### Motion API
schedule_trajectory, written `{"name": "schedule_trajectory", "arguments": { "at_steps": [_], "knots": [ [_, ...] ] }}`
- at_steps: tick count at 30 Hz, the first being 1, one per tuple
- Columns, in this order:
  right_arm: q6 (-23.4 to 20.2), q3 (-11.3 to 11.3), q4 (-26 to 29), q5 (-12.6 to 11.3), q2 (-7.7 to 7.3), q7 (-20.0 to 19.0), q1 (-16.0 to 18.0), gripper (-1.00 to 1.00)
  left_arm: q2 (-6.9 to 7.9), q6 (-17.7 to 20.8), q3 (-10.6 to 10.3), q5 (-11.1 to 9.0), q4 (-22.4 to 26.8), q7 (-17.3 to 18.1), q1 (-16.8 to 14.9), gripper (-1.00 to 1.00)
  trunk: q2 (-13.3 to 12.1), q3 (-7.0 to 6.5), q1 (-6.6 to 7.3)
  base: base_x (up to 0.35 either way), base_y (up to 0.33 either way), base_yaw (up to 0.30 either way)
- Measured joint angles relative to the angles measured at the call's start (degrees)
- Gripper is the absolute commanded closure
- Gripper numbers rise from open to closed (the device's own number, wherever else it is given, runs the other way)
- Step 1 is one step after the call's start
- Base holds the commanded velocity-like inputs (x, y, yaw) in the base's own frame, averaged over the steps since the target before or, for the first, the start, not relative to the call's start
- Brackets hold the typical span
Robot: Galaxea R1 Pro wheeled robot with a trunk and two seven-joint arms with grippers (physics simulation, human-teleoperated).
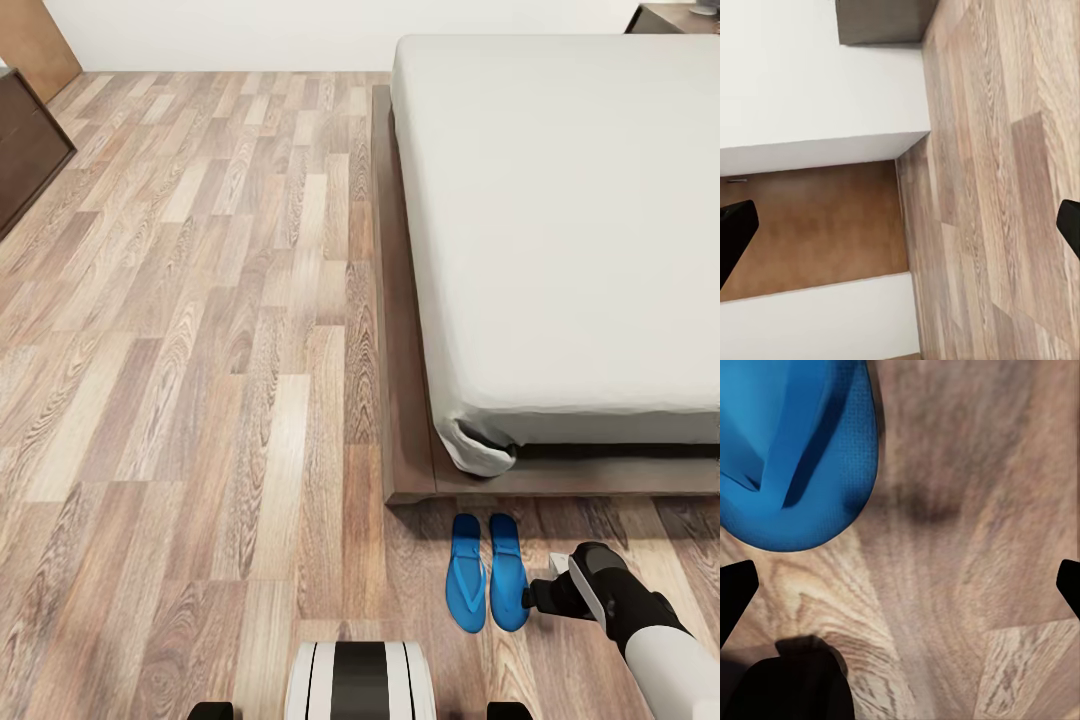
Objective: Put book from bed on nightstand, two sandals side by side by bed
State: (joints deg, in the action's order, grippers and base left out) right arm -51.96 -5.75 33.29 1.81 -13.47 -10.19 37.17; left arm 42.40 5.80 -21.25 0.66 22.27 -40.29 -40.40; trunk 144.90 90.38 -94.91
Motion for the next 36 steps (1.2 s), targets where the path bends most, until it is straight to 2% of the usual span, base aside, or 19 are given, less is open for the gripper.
{"name": "schedule_trajectory", "arguments": {
  "at_steps": [8,14,23,29,36],
  "knots": [
    [0.00,0.06,-0.10,0.00,0.00,0.00,0.00,-1.00,0.01,-0.17,0.00,-0.02,0.00,0.01,0.00,-1.00,0.00,0.00,0.00,0.000,0.000,0.000],
    [0.02,0.11,-0.17,0.00,0.00,0.00,0.00,-1.00,0.01,-0.21,0.00,-0.02,0.00,0.01,0.00,-1.00,-0.08,-1.32,0.16,0.000,0.000,0.000],
    [0.06,0.18,-0.73,0.00,0.00,0.00,0.00,-1.00,0.00,-0.25,0.00,-0.03,0.00,0.01,0.00,-1.00,-0.08,-1.33,0.15,0.000,0.000,0.000],
    [0.08,0.21,-1.29,0.00,-0.07,-0.01,0.00,-1.00,0.01,-0.26,0.00,-0.01,0.00,0.01,0.00,-1.00,-0.16,-2.65,0.31,0.000,0.000,0.000],
    [0.15,0.20,-2.93,0.06,-0.21,-0.08,0.00,-1.00,0.00,-0.26,0.00,-0.02,0.00,0.13,0.00,-1.00,-0.16,-2.66,0.31,0.000,0.000,0.000]
  ]
}}
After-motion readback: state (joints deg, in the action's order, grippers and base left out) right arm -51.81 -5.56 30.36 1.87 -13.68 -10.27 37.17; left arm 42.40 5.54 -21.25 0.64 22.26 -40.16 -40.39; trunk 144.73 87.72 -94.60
